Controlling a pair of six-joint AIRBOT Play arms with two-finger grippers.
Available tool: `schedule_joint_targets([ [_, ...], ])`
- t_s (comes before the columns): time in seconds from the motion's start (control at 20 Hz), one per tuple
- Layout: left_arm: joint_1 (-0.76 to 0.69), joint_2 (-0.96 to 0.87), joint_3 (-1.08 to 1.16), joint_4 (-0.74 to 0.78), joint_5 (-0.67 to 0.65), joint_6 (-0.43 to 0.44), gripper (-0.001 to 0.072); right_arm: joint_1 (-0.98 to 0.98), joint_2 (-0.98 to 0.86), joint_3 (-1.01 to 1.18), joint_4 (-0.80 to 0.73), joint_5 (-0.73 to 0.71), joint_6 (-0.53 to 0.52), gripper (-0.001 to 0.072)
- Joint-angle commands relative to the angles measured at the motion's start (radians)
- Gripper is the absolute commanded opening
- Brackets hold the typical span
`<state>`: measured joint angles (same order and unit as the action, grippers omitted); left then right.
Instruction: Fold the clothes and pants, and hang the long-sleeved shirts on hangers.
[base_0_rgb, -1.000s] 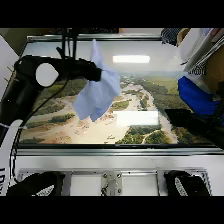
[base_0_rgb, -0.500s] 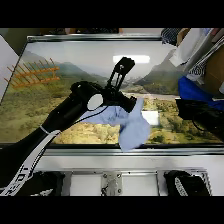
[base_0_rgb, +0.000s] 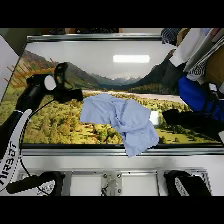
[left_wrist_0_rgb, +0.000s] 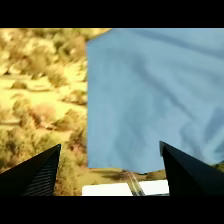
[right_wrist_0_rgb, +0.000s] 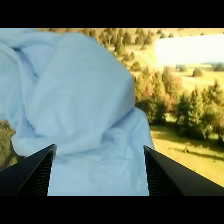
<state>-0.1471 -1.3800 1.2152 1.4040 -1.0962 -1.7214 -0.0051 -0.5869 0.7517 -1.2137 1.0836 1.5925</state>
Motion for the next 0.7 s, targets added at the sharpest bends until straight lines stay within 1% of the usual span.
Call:
schedule_joint_targets([
  [0.0,0.176,-0.026,-0.182,-0.18,0.008,0.02,0.067,0.001,-0.074,-0.024,-0.002,0.042,0.001,0.0582],
  [0.1,0.19,-0.068,-0.237,-0.283,0.02,0.08,0.067,0.001,-0.095,-0.024,-0.002,0.041,0.001,0.0582],
  [0.35,0.111,-0.175,-0.24,-0.379,0.031,0.087,0.067,0.001,-0.098,-0.024,-0.003,0.043,0.005,0.0582],
  [0.45,0.06,-0.207,-0.208,-0.384,0.031,0.087,0.067,0.0,-0.099,-0.024,-0.006,0.045,0.007,0.0582],
  [0.55,0.015,-0.236,-0.168,-0.383,0.037,0.087,0.0668,-0.011,-0.104,-0.026,-0.011,0.078,0.032,0.0581],
  [0.6,0.001,-0.248,-0.143,-0.377,0.038,0.086,0.0616,-0.027,-0.112,-0.031,-0.023,0.105,0.037,0.0581],
  [0.65,-0.007,-0.254,-0.117,-0.371,0.038,0.087,0.0293,-0.055,-0.122,-0.047,-0.043,0.127,0.058,0.0581],
])
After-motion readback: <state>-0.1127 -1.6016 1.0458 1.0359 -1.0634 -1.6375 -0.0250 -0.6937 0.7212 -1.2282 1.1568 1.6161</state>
